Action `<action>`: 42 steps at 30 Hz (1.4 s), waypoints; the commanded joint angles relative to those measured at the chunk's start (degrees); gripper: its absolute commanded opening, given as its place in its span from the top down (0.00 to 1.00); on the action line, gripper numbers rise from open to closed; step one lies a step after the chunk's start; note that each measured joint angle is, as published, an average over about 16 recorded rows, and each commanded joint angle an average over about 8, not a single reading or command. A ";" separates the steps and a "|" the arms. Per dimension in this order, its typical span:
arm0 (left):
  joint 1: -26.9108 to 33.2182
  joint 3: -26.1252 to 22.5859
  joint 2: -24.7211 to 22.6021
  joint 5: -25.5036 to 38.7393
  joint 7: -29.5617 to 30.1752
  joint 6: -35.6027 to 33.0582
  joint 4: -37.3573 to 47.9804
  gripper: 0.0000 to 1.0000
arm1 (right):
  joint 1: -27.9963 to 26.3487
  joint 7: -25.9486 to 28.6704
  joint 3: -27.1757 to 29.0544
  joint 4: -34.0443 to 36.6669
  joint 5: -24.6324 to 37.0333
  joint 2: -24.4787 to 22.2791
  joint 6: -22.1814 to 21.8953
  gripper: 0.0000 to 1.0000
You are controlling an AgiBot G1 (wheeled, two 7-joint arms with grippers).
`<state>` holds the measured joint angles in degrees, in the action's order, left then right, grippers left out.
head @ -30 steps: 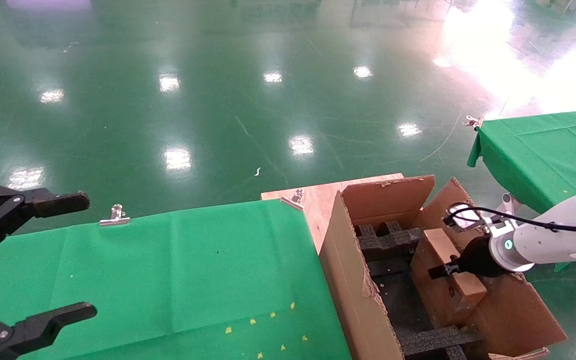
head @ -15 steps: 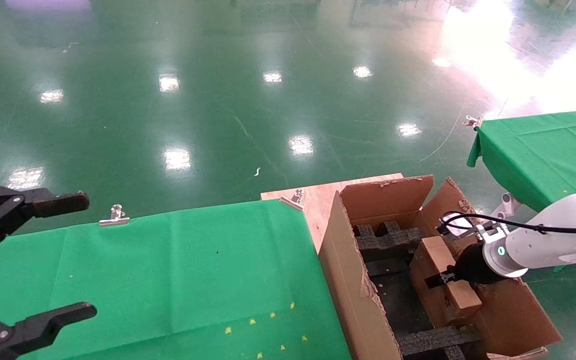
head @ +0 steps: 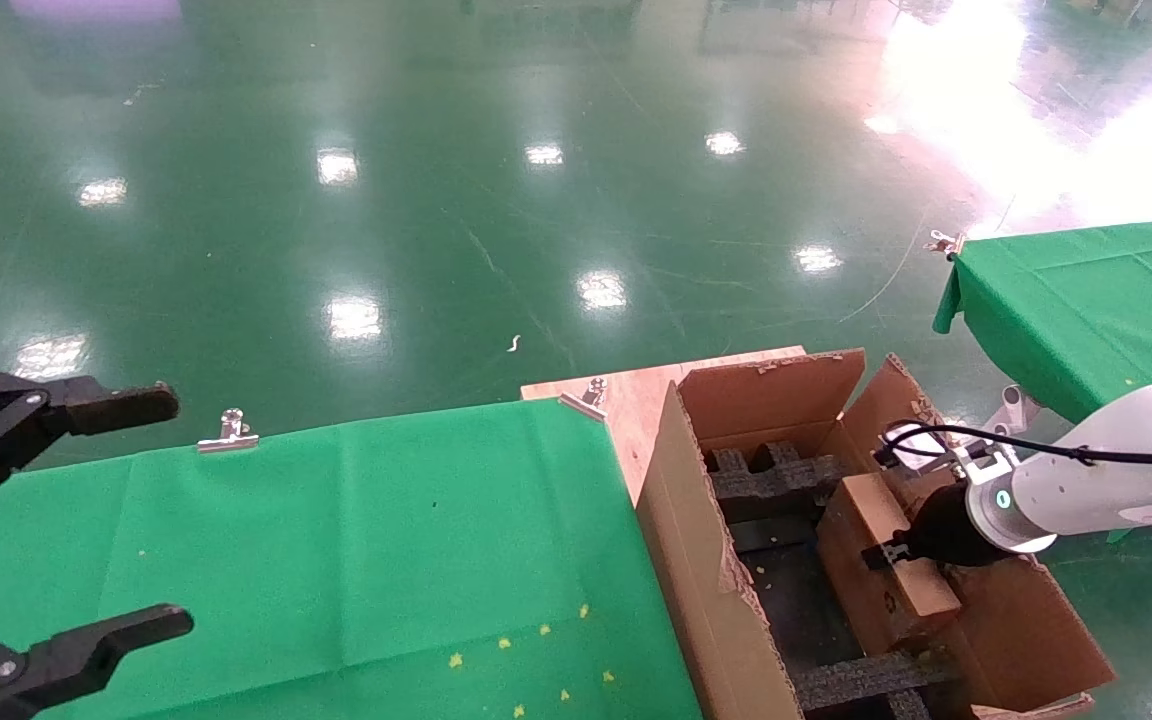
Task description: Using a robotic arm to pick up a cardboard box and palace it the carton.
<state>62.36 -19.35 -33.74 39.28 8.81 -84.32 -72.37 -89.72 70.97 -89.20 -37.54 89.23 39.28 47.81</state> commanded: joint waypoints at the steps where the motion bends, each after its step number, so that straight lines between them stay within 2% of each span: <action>1: 0.00 0.00 0.00 0.00 0.00 0.00 0.00 0.00 | -0.16 0.07 0.03 -0.03 0.08 0.00 -0.10 0.00; 12: 0.00 -0.01 0.00 -0.01 -0.01 0.00 0.00 0.00 | -1.93 0.15 0.61 -0.27 -0.09 -0.22 0.17 0.00; 21: 0.01 -0.02 0.01 -0.01 -0.01 0.00 0.00 0.00 | -6.20 -0.22 2.12 -2.36 -0.63 -1.14 0.81 0.00; 33: 0.01 -0.03 0.01 -0.02 -0.01 0.01 0.00 0.00 | -16.85 -2.28 6.48 -12.62 -3.87 -4.50 5.47 0.00; 42: 0.00 -0.03 0.02 -0.03 -0.02 0.02 0.01 0.00 | -22.88 -3.68 10.78 -20.59 -11.26 -7.68 11.07 0.00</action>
<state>62.36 -19.39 -33.72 39.25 8.79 -84.29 -72.36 -111.96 67.43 -78.94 -57.22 78.97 31.97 58.22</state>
